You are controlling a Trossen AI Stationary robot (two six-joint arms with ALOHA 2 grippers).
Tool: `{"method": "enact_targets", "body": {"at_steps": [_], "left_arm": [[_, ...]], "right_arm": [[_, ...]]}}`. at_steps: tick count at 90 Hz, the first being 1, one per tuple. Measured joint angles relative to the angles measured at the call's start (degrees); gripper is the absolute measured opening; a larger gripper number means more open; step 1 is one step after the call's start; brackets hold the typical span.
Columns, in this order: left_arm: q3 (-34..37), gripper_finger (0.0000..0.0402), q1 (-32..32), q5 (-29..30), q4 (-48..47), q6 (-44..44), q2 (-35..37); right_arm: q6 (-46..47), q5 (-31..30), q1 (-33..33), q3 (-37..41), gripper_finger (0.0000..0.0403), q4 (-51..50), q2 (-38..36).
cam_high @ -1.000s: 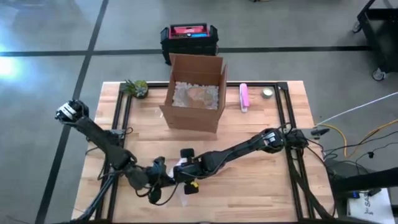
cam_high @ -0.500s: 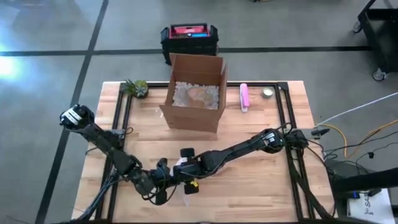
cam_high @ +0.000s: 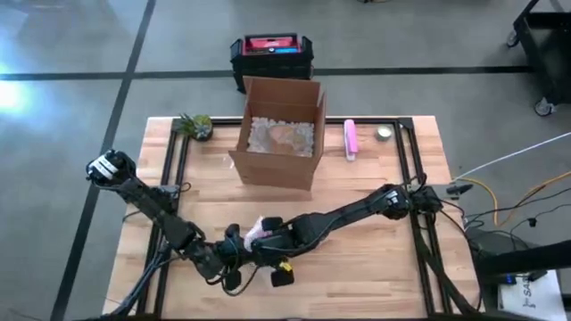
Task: Wrap mug
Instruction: Wrap the orange mug with transparent bubble wrap
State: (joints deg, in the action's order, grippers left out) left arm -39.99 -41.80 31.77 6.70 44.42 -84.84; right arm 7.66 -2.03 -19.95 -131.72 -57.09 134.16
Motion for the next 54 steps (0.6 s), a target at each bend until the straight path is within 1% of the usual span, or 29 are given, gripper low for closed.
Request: {"method": "enact_targets", "body": {"at_steps": [14,35,54], "left_arm": [[0.07,0.0,0.01,-0.22,0.25,0.02,-0.04],[0.07,0.0,0.01,-1.66,1.24,0.04,0.28],[0.07,0.0,-0.13,-2.93,1.28,-0.22,3.24]], "right_arm": [[-0.8,-3.11,0.7,1.55,0.0002,0.77,1.22],[-2.74,-4.7,1.82,1.67,0.0002,1.12,2.22],[-4.28,-4.91,1.86,1.1,0.0002,0.31,1.43]]}}
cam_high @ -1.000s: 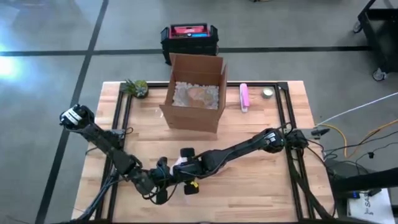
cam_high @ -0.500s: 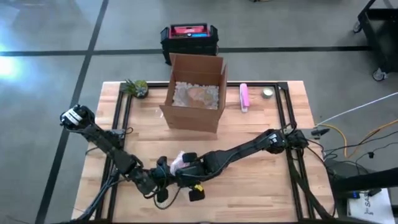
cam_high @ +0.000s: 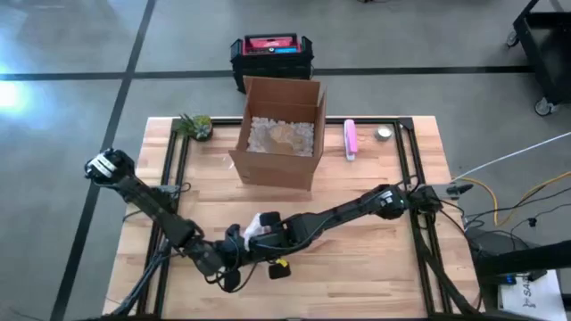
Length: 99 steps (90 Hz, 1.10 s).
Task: Wrap mug
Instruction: Wrap the orange mug with transparent bubble wrap
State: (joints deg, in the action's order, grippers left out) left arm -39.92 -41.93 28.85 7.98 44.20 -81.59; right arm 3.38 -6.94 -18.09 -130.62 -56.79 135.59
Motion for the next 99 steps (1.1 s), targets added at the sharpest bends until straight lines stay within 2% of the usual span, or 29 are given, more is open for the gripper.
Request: {"method": "enact_targets", "body": {"at_steps": [10,25,38,44,52,73,84,99], "left_arm": [[-0.02,0.0,0.04,-0.03,-0.88,-0.23,2.19],[-0.07,0.0,0.04,0.82,-7.78,-0.21,6.78],[-0.09,0.0,0.5,10.46,-12.48,-0.39,8.73],[-0.09,0.0,1.56,12.37,-12.18,-2.3,8.55],[-0.11,0.0,3.6,11.6,-10.42,-4.68,7.25],[-0.23,0.0,8.32,4.19,-7.69,-5.91,-0.01],[-0.37,0.0,8.35,3.36,-7.13,-5.93,-2.98],[-0.35,0.0,8.35,2.88,-7.46,-6.13,-2.92]], "right_arm": [[-0.53,0.04,0.79,0.37,0.0002,0.23,-0.03],[-0.56,0.74,1.27,0.84,0.0002,0.66,2.81],[-0.44,0.94,1.21,0.84,0.0002,1.09,3.54],[-0.42,0.91,1.18,0.84,0.0002,1.29,3.49],[-0.46,0.91,1.14,0.91,0.0002,1.83,3.28],[-0.43,0.52,1.14,0.96,0.0002,2.14,2.89],[0.05,0.77,0.99,1.18,0.0002,0.75,1.35],[0.59,0.72,0.83,1.2,0.0002,-2.23,-3.91]]}}
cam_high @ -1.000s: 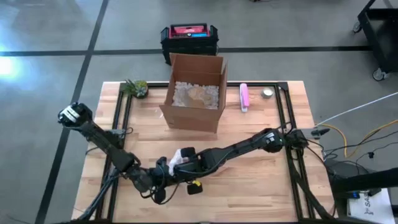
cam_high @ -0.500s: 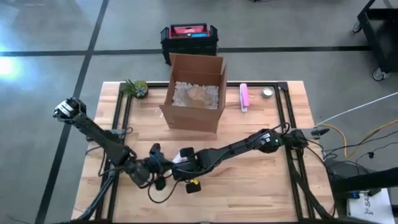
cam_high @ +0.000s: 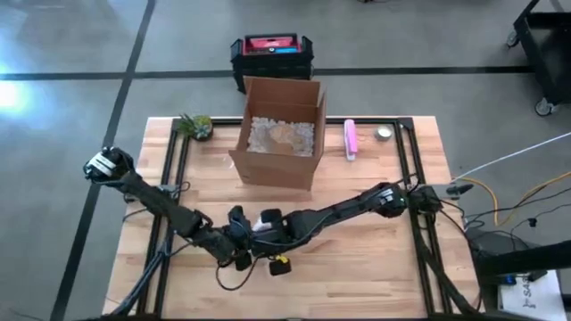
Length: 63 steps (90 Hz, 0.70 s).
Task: Wrap mug
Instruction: Wrap the orange mug with transparent bubble wrap
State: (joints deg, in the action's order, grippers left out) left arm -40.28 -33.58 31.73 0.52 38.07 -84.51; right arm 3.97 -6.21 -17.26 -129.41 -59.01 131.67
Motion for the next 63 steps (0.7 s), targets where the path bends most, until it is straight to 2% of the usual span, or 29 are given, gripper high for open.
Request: {"method": "enact_targets", "body": {"at_steps": [14,46,63], "left_arm": [[0.09,0.0,-0.01,-0.24,-0.02,-0.1,0.58],[0.29,0.0,-0.27,-1.22,-0.02,-0.18,2.45],[0.29,0.0,-0.37,-1.76,-0.3,0.12,3.41]], "right_arm": [[0.51,-4.5,0.56,-0.13,0.0002,-0.36,-1.24],[1.17,-3.44,0.8,0.29,0.0002,0.25,7.2],[1.03,-3.39,0.68,0.4,0.0002,0.95,7.1]]}}
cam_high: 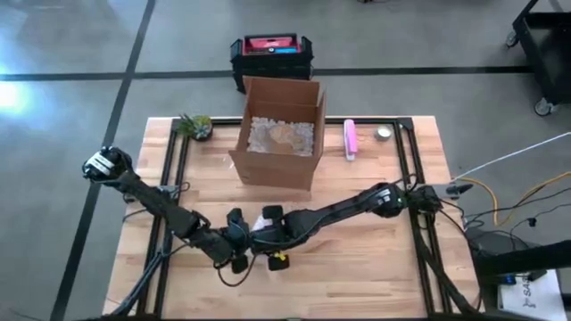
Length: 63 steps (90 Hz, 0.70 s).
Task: Wrap mug
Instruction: Wrap the orange mug with transparent bubble wrap
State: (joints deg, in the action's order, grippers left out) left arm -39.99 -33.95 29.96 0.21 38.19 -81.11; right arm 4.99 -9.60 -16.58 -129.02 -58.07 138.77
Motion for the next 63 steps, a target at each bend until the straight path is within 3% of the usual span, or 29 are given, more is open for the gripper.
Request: {"method": "enact_targets", "body": {"at_steps": [21,49,63], "left_arm": [[-2.67,0.0,-0.57,-8.21,-2.19,0.27,3.66],[-2.4,0.0,-0.46,-5.89,-0.93,-0.18,-3.18],[-2.43,0.0,-0.1,-5.71,-1.18,-0.35,-3.6]], "right_arm": [[0.2,1.25,0.1,0.18,0.0002,2.69,-0.1],[0.17,3.62,-0.28,0.28,0.0002,5.62,-0.01],[0.01,4.11,-0.35,-2.78,0.0002,0.43,-0.04]]}}
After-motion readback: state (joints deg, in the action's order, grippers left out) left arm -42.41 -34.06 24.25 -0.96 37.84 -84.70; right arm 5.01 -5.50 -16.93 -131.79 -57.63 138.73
